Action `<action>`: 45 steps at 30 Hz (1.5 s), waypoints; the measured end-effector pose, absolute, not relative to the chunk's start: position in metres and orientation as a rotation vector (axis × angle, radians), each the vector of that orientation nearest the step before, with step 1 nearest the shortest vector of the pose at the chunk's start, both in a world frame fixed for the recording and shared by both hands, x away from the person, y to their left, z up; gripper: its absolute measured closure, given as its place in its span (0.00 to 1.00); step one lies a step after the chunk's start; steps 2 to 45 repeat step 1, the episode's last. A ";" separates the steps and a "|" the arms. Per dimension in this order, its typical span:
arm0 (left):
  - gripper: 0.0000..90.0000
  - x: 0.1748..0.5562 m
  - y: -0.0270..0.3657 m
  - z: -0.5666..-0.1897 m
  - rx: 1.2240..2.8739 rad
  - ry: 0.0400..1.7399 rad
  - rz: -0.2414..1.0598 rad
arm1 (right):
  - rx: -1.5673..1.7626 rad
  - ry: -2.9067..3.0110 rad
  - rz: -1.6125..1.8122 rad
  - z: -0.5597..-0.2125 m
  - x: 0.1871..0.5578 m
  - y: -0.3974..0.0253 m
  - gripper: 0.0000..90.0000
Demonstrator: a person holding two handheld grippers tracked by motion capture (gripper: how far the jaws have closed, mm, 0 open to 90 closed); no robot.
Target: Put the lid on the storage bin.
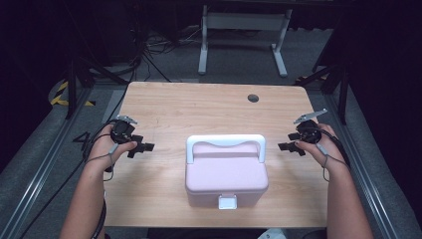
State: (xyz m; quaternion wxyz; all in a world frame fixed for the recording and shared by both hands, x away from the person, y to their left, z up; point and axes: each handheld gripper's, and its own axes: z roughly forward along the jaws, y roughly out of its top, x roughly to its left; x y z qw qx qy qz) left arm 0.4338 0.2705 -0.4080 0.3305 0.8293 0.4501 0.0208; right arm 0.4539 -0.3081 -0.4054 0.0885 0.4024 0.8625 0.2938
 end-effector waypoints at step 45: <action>0.40 0.434 0.270 -0.408 2.154 1.181 0.031 | 1.199 2.562 0.883 -0.405 0.453 -0.308 0.37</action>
